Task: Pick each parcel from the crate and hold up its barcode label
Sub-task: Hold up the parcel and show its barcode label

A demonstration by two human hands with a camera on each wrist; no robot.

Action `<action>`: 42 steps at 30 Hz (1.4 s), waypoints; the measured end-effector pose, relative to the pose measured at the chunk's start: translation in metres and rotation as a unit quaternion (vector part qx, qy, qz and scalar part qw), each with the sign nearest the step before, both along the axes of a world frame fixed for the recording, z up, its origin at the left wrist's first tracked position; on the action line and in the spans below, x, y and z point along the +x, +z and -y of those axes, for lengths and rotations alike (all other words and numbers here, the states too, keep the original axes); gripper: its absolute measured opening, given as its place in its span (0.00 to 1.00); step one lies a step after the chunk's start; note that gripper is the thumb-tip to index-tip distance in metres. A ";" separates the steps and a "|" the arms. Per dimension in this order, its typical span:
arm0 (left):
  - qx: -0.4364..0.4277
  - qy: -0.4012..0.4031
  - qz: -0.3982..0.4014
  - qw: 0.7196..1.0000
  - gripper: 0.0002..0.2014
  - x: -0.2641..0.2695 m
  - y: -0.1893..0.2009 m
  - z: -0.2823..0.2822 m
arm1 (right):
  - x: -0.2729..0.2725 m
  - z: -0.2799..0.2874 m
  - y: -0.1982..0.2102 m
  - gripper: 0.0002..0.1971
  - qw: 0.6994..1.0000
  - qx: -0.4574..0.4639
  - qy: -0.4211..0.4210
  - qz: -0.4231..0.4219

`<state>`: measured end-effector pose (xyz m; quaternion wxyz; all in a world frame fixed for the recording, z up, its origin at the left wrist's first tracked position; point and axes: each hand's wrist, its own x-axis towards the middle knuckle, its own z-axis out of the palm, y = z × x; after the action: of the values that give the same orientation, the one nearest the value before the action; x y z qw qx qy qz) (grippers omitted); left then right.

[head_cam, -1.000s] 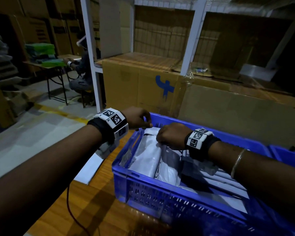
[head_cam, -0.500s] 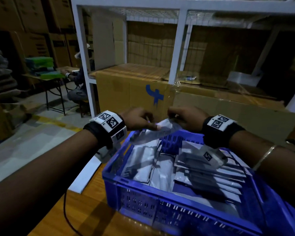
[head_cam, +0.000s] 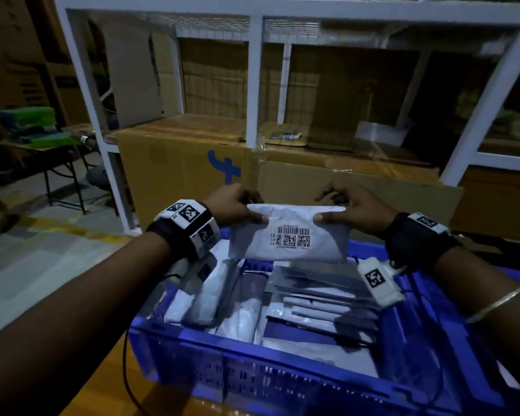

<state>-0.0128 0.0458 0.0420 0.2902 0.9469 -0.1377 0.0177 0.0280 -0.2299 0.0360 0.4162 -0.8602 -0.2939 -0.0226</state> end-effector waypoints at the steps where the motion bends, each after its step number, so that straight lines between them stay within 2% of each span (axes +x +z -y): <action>1: -0.015 -0.001 -0.002 1.000 0.14 0.003 -0.003 0.004 | 0.000 0.007 -0.005 0.18 1.000 0.013 -0.008 -0.008; 3: -0.054 0.001 -0.001 0.999 0.17 0.007 -0.008 0.013 | 0.003 0.020 -0.017 0.22 0.997 0.057 -0.037 -0.024; 6: -0.150 0.025 -0.011 0.988 0.25 0.015 -0.017 0.022 | 0.009 0.031 -0.035 0.21 0.984 0.144 -0.094 -0.056; 10: -0.226 0.060 -0.015 0.972 0.16 0.026 -0.028 0.030 | 0.007 0.030 -0.044 0.17 0.971 0.204 -0.113 -0.054; 13: -0.268 0.070 -0.018 0.961 0.13 0.035 -0.038 0.034 | 0.011 0.027 -0.055 0.10 0.967 0.223 -0.113 -0.053; 17: -0.318 0.098 -0.026 0.943 0.12 0.044 -0.050 0.036 | 0.019 0.026 -0.068 0.10 0.962 0.234 -0.127 -0.054; 21: -0.354 0.095 -0.023 0.930 0.10 0.054 -0.056 0.039 | 0.024 0.027 -0.079 0.08 0.953 0.261 -0.144 -0.061; 25: -0.397 0.095 -0.011 0.913 0.10 0.069 -0.062 0.041 | 0.026 0.029 -0.087 0.12 0.938 0.302 -0.151 -0.081; 29: -0.464 0.071 -0.019 0.883 0.04 0.077 -0.066 0.041 | 0.028 0.035 -0.087 0.20 0.912 0.356 -0.176 -0.103; 33: -0.462 0.064 -0.011 0.885 0.12 0.081 -0.076 0.039 | 0.026 0.034 -0.086 0.13 0.894 0.390 -0.193 -0.104; 37: -0.430 0.046 0.003 0.902 0.10 0.077 -0.081 0.036 | 0.028 0.037 -0.086 0.09 0.884 0.402 -0.219 -0.100; 42: -0.439 0.037 0.020 0.898 0.12 0.072 -0.080 0.035 | 0.030 0.039 -0.088 0.09 0.884 0.397 -0.231 -0.089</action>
<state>0.0597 0.0105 -0.0383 0.6726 0.7273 -0.0864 0.1057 0.0578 -0.2692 -0.0520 0.7302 -0.6648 -0.0150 -0.1568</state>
